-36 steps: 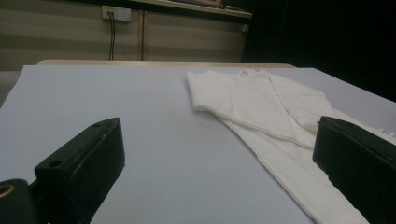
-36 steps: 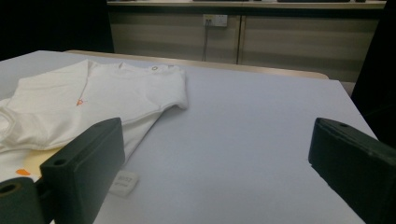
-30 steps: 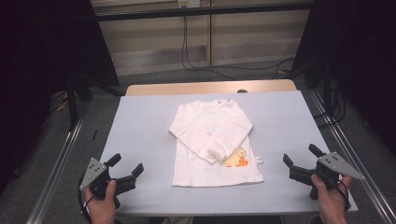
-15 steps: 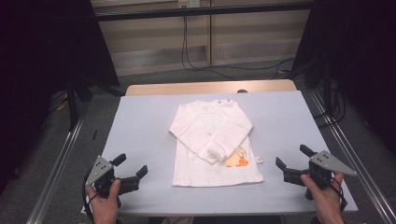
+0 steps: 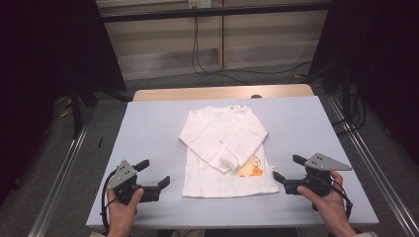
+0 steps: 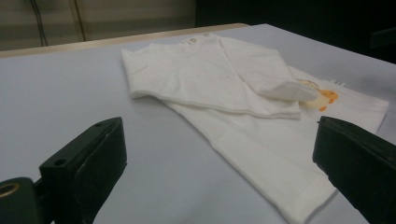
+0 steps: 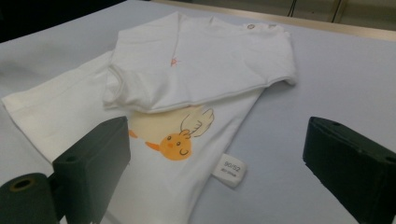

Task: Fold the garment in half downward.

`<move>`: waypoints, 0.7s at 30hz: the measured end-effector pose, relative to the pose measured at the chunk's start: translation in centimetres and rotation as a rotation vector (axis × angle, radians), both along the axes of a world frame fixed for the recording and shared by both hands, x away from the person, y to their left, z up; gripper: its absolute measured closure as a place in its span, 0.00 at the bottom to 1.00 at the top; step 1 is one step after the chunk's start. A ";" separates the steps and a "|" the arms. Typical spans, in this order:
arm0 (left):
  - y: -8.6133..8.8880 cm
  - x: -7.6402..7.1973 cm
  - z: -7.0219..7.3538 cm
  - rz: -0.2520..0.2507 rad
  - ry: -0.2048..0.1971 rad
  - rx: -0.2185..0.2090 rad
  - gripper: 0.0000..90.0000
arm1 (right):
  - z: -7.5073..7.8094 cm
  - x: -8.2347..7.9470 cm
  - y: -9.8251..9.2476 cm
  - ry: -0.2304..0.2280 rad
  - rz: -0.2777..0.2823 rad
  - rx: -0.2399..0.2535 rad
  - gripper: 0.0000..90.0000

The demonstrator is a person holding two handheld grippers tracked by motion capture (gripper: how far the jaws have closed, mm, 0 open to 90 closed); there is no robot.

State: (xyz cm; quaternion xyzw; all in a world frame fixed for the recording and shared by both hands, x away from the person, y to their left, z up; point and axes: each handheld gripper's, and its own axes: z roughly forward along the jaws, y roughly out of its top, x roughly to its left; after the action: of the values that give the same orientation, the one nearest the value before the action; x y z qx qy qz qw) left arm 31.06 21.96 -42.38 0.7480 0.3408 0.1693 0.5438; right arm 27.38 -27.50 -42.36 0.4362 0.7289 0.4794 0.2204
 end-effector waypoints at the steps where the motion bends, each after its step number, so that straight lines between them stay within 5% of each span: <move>1: -0.3 0.2 0.0 -0.004 -0.001 0.013 0.03 | 0.0 0.1 0.2 0.008 0.003 -0.008 0.08; 8: -1.9 0.9 -0.1 -0.037 0.041 0.049 0.05 | 0.0 1.4 1.4 0.131 0.043 -0.044 0.09; 12: -2.2 0.3 -0.7 -0.058 0.051 0.058 0.05 | -0.5 1.6 1.3 0.216 0.069 -0.034 0.18; 21: -1.8 0.1 -1.3 -0.052 0.064 0.069 0.05 | -1.6 1.4 1.6 0.265 0.070 -0.104 0.21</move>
State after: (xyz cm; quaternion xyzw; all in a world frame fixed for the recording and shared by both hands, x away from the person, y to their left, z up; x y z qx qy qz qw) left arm 31.15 20.11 -43.66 0.7799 0.3321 0.1428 0.5109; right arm 28.74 -25.91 -43.94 0.4578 0.7903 0.3867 0.1278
